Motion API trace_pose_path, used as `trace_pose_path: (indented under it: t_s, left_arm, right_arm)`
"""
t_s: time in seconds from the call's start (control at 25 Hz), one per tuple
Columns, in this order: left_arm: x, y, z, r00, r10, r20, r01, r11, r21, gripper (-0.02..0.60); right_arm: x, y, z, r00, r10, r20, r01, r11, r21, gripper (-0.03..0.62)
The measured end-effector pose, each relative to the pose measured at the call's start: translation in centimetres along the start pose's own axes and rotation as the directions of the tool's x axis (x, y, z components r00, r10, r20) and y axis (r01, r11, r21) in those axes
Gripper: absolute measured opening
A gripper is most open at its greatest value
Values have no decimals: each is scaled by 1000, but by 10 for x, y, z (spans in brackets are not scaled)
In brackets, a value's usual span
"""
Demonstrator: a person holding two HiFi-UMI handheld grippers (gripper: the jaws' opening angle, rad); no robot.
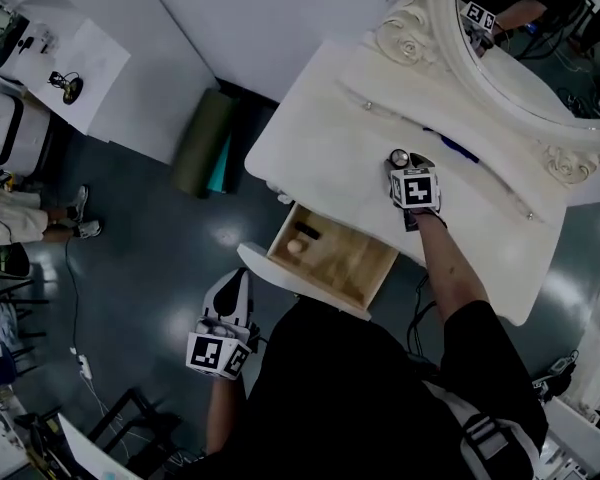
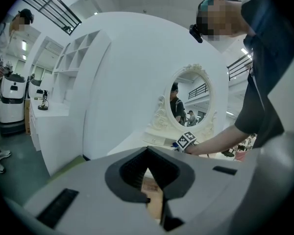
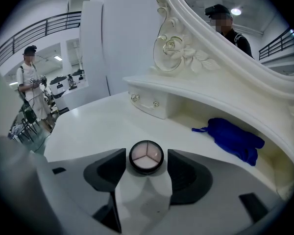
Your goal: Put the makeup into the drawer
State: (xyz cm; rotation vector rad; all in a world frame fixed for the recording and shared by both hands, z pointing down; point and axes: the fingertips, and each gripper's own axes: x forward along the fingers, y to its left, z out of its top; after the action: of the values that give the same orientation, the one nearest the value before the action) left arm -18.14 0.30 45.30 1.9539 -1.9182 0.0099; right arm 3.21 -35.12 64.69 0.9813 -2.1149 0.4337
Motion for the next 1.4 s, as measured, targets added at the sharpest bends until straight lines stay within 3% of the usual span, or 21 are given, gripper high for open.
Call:
trace_pose_path:
  t_s: [0.28,0.44,0.52,0.68,1.0,1.4]
  left_arm:
    - [0,-3,0,1000,14,11,-14,1000,7,20]
    - [-1,-5,0,1000,13,17,-13,1000,7,20]
    - [-3,-7,-1,1000,15,19,-15,1000,2,20]
    - [-9,-11,-2,1000,17,26,-17,1000,12,20]
    - [-24,-15,-3,999,23,45,-23,1000,19,20]
    - [-32,-27,-14,998,2,55,-3,1000,9,20]
  right_arm:
    - [4,-2,1,1000,-2,12,3,999,-43,256]
    - [5,-3,-3,1000,10,16,-11,998,65,255]
    - [6,-2,-3,1000,20,-3,-20,997,70,253]
    - [1,3,-1,999,28,-22,-27,999,18,230]
    - [-36,56,17,988,114,100,-100,986,-135,229]
    - [-86,126,5,949,272,158,-236,948,-215,229]
